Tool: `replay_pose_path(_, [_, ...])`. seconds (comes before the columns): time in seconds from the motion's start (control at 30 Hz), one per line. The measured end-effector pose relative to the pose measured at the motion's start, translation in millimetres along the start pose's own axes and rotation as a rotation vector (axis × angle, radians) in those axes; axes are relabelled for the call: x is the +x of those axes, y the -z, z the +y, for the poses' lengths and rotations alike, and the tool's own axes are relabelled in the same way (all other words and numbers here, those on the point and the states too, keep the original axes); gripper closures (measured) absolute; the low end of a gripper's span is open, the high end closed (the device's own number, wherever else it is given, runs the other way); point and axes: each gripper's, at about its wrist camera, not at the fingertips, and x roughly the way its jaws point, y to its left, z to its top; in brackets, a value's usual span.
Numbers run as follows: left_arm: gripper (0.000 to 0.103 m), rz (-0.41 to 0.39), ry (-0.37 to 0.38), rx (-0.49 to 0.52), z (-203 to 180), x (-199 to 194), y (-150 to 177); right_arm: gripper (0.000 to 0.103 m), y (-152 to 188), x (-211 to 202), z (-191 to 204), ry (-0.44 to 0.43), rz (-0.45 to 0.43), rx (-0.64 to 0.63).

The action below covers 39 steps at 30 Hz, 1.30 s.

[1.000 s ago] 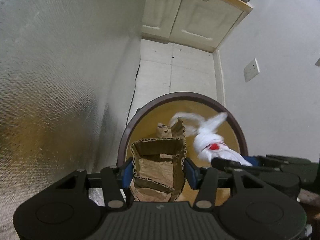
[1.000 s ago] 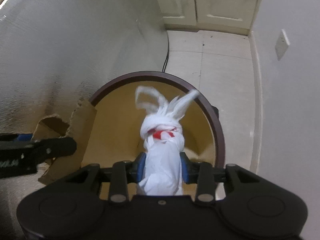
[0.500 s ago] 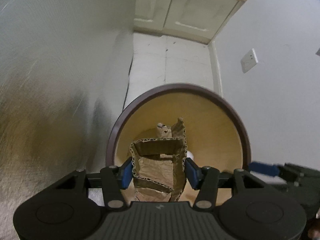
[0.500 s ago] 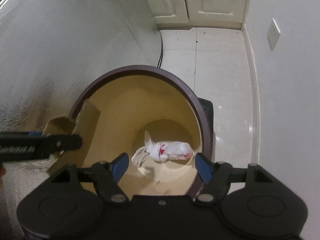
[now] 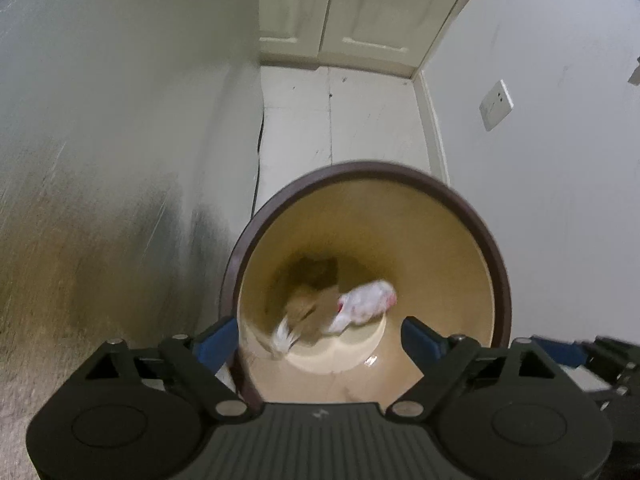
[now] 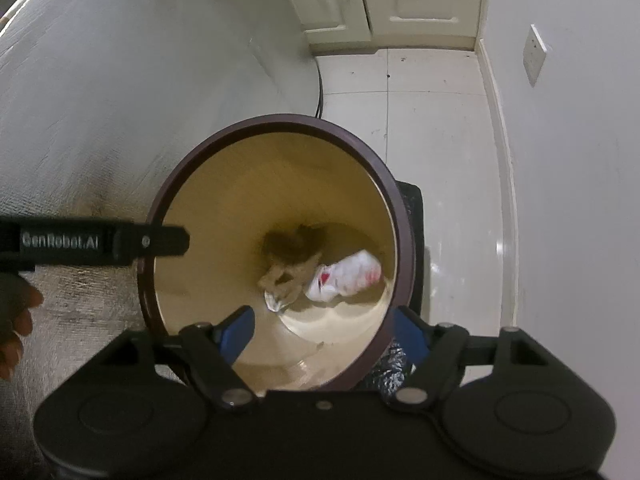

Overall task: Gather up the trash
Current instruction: 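Open the right tool over the bin while the left tool releases the cardboard, then move both tools back from the bin toward the table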

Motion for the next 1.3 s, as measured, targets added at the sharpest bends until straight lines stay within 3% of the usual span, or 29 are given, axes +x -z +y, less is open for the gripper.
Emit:
replay_pose_path(0.4, [0.000,0.033,-0.030,-0.010,7,-17,22,0.018,0,-27,-2,0.055,-0.020,0.004])
replay_pose_path(0.83, [0.000,0.015,-0.026,-0.015,7,-55,29,0.000,6,-69,-3,0.122,-0.056,0.014])
replay_pose_path(1.3, [0.000,-0.015,-0.033,-0.007,8,-93,50,0.000,19,-107,10,0.161,-0.073,0.009])
